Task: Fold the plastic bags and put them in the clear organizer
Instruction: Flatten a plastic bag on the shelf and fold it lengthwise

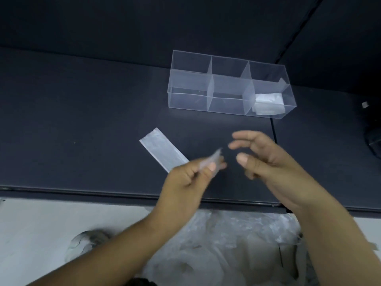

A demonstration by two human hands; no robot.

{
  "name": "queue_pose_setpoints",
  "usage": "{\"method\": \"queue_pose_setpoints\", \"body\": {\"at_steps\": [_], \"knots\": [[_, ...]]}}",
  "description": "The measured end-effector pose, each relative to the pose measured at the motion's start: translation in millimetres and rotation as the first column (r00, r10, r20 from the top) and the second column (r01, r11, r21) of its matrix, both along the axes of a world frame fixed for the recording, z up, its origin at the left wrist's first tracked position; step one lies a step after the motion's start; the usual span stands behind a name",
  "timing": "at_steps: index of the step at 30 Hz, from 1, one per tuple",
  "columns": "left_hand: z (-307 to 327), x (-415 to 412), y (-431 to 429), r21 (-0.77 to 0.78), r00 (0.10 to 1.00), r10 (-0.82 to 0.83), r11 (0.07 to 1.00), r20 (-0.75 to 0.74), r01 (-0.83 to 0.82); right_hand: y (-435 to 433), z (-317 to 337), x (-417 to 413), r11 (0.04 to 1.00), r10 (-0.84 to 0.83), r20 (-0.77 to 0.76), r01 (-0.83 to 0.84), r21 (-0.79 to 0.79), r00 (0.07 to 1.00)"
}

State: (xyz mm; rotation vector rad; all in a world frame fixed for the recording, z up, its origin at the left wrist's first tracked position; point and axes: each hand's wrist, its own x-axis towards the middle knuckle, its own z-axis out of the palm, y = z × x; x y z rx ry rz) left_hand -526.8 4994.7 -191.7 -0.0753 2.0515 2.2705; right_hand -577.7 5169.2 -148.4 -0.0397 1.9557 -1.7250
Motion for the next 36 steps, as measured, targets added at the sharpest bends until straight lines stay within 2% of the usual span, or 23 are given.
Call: {"method": "queue_pose_setpoints", "body": {"at_steps": [3,5,7,11,14,16,19,21,23,24,25,26,27,28,29,30,32,34,36], "knots": [[-1,-15,-19,0.16,0.982,-0.035,0.987,0.185,0.005,-13,-27,-12,0.965,0.262,0.048,-0.26,-0.042,0.964],[-5,-25,-30,0.262,0.963,-0.075,0.965,0.261,0.004,-26,-43,-15,0.951,0.307,0.084,-0.308,-0.003,0.948],[-11,-33,-37,0.315,0.949,-0.08,0.949,0.304,-0.021,-36,-55,-17,0.96,0.277,0.094,-0.28,0.023,0.956],[-28,-49,-50,0.357,0.911,-0.052,0.928,0.409,-0.107,-47,-70,-15,0.987,0.092,0.056,-0.098,0.128,0.994],[-39,-59,-62,0.264,0.866,0.017,0.949,0.499,-0.17,-50,-79,-9,0.967,-0.013,0.038,0.003,0.256,0.999],[-46,-65,-71,0.196,0.839,0.084,0.955,0.538,-0.221,-51,-81,-7,0.961,-0.042,0.034,0.031,0.276,0.999],[-50,-73,-81,0.182,0.825,0.111,0.951,0.554,-0.25,-53,-83,-6,0.953,-0.057,0.014,0.05,0.3,0.998],[-51,-77,-84,0.136,0.816,0.16,0.951,0.555,-0.279,-56,-85,-7,0.94,-0.071,0.0,0.067,0.333,0.997],[-52,-81,-87,0.007,0.809,0.302,0.935,0.505,-0.354,-59,-87,-8,0.926,-0.081,-0.004,0.077,0.37,0.997],[-53,-82,-90,-0.083,0.808,0.403,0.909,0.43,-0.409,-60,-88,-9,0.922,-0.083,-0.001,0.077,0.379,0.997],[-52,-80,-93,-0.19,0.817,0.496,0.868,0.293,-0.459,-60,-88,-10,0.921,-0.084,0.003,0.077,0.383,0.996],[-50,-74,-95,-0.328,0.84,0.537,0.809,0.078,-0.487,-61,-89,-11,0.92,-0.085,0.009,0.075,0.384,0.996],[-45,-66,-94,-0.47,0.862,0.479,0.731,-0.164,-0.495,-61,-89,-12,0.92,-0.083,0.014,0.072,0.386,0.996],[-42,-55,-90,-0.574,0.869,0.33,0.654,-0.37,-0.493,-60,-89,-13,0.919,-0.079,0.017,0.066,0.389,0.997],[-42,-43,-82,-0.644,0.868,0.134,0.619,-0.478,-0.45,-61,-88,-13,0.919,-0.074,0.019,0.061,0.39,0.997],[-45,-30,-72,-0.71,0.871,-0.058,0.608,-0.487,-0.356,-61,-87,-14,0.921,-0.069,0.02,0.056,0.385,0.997],[-54,-8,-57,-0.844,0.875,-0.334,0.517,-0.351,-0.142,-62,-85,-15,0.926,-0.061,0.026,0.047,0.374,0.998],[-63,5,-50,-0.898,0.891,-0.405,0.44,-0.203,-0.005,-61,-81,-16,0.926,-0.061,0.047,0.039,0.375,0.997],[-67,10,-53,-0.901,0.91,-0.374,0.433,-0.179,0.001,-60,-76,-16,0.93,-0.055,0.093,0.017,0.367,0.994]]}}
